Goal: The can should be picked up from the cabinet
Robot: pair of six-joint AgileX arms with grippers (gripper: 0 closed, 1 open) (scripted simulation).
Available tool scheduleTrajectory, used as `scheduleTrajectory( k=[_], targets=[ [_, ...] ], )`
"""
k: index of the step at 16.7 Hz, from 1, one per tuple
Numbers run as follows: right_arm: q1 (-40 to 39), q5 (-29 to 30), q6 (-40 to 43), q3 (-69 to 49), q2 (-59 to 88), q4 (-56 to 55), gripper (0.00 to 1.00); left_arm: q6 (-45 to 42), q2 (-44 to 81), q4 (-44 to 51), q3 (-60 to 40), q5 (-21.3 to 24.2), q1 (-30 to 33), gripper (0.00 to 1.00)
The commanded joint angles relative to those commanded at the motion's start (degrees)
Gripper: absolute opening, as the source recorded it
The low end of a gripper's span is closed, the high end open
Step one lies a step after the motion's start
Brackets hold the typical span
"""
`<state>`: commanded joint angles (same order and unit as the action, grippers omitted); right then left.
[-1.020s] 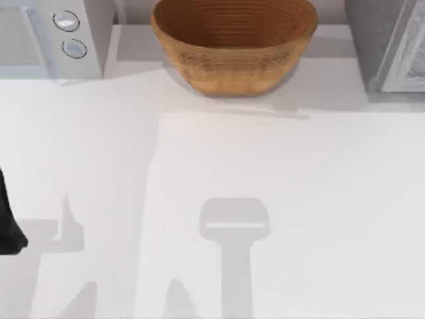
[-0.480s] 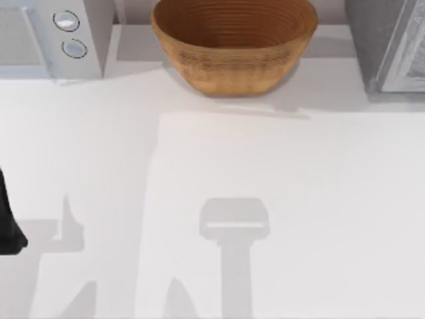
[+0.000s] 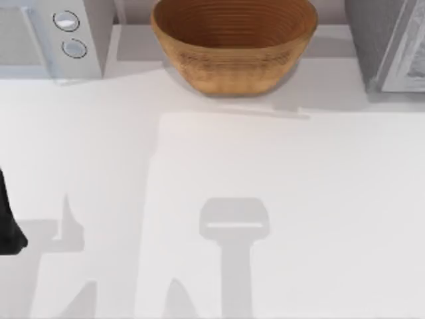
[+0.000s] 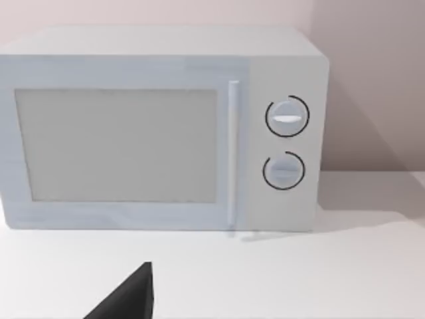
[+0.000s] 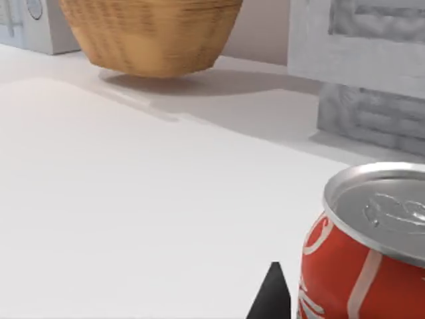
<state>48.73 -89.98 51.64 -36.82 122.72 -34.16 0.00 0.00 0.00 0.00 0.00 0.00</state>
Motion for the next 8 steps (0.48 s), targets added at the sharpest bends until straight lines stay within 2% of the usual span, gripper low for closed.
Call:
scheduleTrajectory(
  k=[8],
  targets=[
    [-1.6,0.1,32.6,-5.2,-2.7,40.4,0.0,0.0,0.0,0.0,0.0,0.0,0.0,1.0]
  ],
)
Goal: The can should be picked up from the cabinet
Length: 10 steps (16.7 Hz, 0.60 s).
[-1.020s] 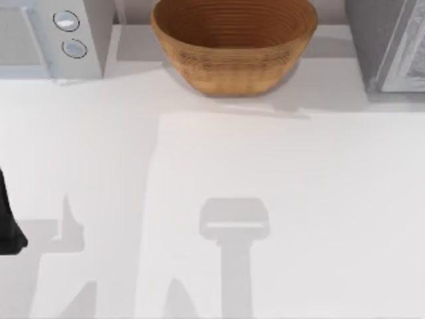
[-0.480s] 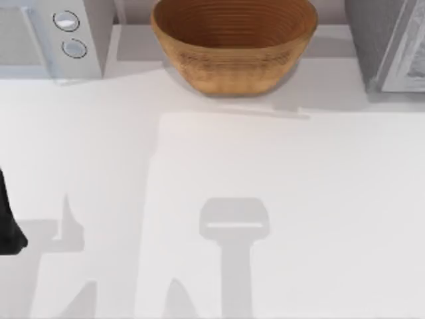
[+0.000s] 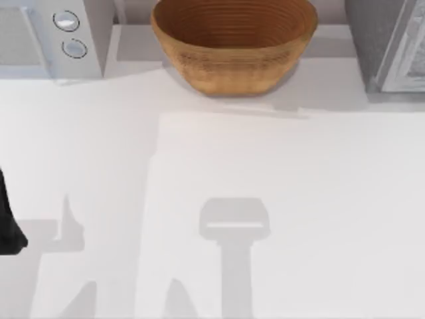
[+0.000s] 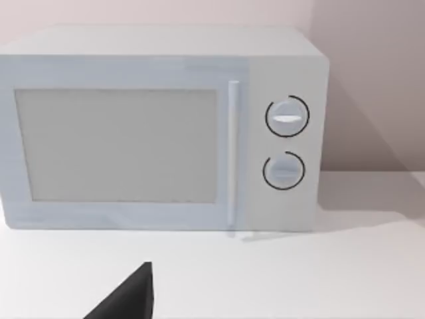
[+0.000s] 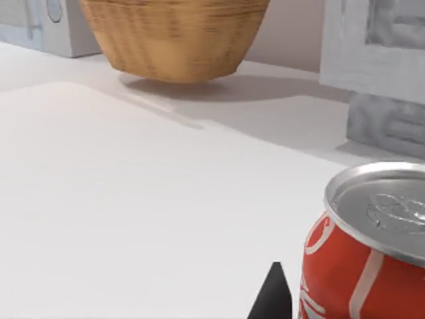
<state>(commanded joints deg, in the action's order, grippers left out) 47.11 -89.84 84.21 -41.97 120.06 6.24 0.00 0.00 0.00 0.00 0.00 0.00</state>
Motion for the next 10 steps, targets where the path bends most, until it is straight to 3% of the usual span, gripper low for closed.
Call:
scheduleTrajectory(
  k=[5,10],
  targets=[
    [-0.6,0.0,13.1,-2.1,-1.0,16.1,0.0,0.0,0.0,0.0,0.0,0.0,0.0,1.0],
    [-0.7,0.0,16.1,-2.6,-1.2,19.8,0.0,0.0,0.0,0.0,0.0,0.0,0.0,1.0]
  ],
)
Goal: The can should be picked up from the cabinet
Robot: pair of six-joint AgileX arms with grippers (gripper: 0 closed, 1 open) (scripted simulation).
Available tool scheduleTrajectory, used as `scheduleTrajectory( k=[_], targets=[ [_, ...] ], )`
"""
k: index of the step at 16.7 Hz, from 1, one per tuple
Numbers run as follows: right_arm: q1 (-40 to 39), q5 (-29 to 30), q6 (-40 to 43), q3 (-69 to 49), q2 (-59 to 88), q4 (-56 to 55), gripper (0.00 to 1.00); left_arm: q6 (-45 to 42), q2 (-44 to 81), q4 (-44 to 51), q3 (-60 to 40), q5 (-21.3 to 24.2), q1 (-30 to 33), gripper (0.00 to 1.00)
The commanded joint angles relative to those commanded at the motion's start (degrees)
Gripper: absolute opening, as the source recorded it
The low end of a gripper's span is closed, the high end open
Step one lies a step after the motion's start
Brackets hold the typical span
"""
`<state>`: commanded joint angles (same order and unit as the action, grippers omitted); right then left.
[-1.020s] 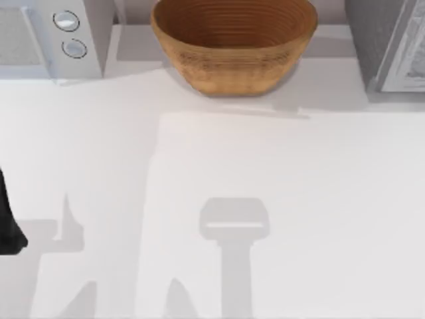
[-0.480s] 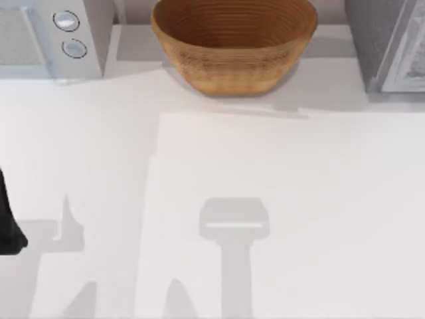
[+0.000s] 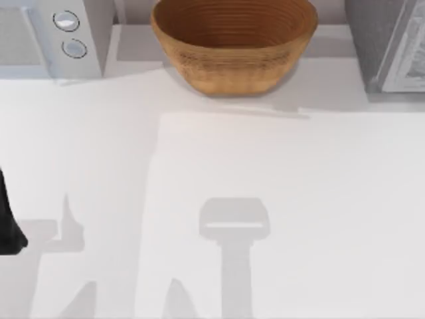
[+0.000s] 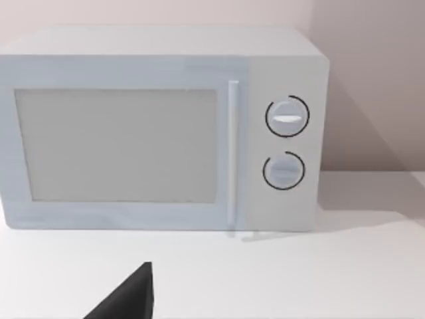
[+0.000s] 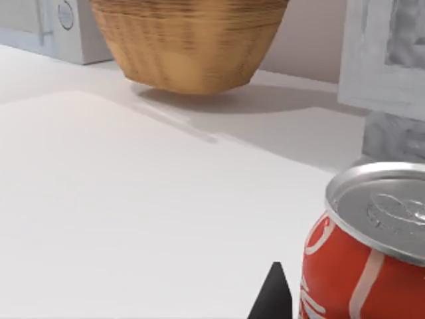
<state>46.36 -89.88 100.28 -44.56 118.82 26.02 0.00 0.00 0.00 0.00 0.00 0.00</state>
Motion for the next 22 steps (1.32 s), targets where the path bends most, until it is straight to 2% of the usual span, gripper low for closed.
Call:
scheduleTrajectory(
  k=[3,16,22],
  targets=[
    [0.0,0.0,0.0,0.0,0.0,0.0,0.0,0.0,0.0,0.0,0.0,0.0,0.0,1.0],
    [0.0,0.0,0.0,0.0,0.0,0.0,0.98,0.0,0.0,0.0,0.0,0.0,0.0,1.0],
    [0.0,0.0,0.0,0.0,0.0,0.0,1.0,0.0,0.0,0.0,0.0,0.0,0.0,1.0]
  ],
)
